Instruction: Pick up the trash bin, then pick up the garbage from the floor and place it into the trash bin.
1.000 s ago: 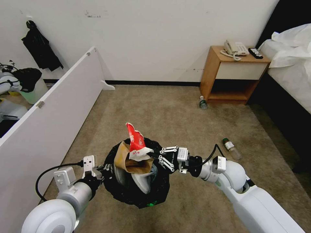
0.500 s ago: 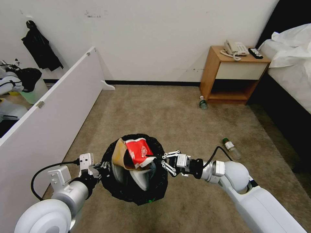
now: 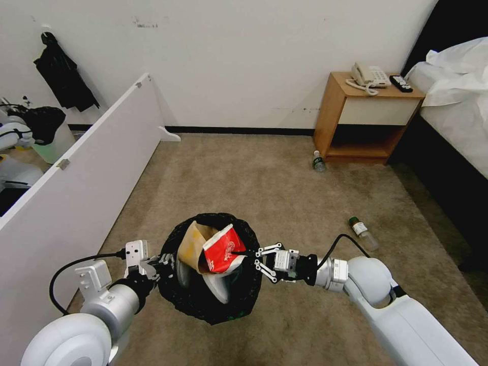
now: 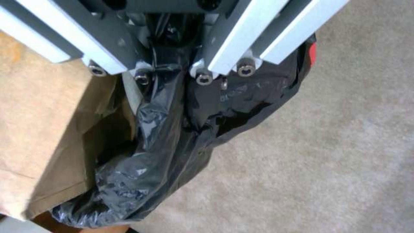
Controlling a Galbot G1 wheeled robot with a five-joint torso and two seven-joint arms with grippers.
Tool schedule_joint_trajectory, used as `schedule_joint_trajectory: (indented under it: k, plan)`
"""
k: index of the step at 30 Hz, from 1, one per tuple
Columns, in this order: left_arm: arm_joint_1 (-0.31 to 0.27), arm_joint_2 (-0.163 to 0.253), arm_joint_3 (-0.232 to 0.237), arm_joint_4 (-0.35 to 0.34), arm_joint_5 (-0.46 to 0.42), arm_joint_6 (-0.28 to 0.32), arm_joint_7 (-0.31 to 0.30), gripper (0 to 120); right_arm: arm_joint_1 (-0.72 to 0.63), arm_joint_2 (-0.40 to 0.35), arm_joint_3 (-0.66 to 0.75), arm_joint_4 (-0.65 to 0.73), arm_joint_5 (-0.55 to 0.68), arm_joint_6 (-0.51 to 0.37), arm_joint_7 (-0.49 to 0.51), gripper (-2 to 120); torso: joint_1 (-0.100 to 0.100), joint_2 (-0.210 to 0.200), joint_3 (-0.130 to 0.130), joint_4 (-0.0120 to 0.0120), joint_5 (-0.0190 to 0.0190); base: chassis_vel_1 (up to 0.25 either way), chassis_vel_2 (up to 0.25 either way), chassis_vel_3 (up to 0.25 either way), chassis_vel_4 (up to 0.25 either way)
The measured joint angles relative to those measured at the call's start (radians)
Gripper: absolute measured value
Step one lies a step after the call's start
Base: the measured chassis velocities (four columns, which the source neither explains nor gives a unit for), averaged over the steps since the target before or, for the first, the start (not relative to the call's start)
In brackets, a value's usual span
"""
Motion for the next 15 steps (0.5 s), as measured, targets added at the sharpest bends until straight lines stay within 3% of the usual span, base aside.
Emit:
schedule_joint_trajectory:
  k: [3,4,8,10,13,15]
  plan:
    - [0.000,0.000,0.001,0.000,-0.001,0.000,0.003,1,0.000,0.001,-0.004,0.002,0.010,-0.002,0.008,20,0.000,0.000,0.000,0.0000,0.0000,0.000,0.000,0.000,0.000]
    - [0.000,0.000,0.003,0.000,-0.002,0.001,0.005,1,0.000,0.001,-0.007,0.004,0.021,-0.002,0.012,28,0.000,0.000,0.000,0.0000,-0.0001,0.000,0.000,0.000,0.000]
    - [0.000,0.000,0.003,0.000,-0.002,0.001,0.006,1,0.000,0.001,-0.012,0.006,0.041,-0.001,0.014,36,0.000,0.000,0.000,0.0000,0.0000,0.000,0.000,0.000,0.000]
    - [-0.001,0.000,0.003,0.001,-0.002,0.001,0.008,1,-0.001,0.000,-0.017,0.011,0.073,0.000,0.014,50,0.000,0.000,0.000,0.0000,0.0000,0.000,0.000,0.000,0.000]
    - [-0.001,0.000,0.002,0.003,-0.002,0.001,0.008,1,-0.001,0.000,-0.020,0.014,0.090,0.001,0.014,55,0.000,0.000,0.000,0.0000,0.0000,0.000,0.000,0.000,0.000]
    - [-0.003,-0.001,-0.001,0.010,-0.002,0.000,0.009,1,-0.003,-0.002,-0.025,0.025,0.141,0.000,0.012,68,0.000,0.000,0.000,0.0000,0.0000,0.000,0.000,0.000,0.000]
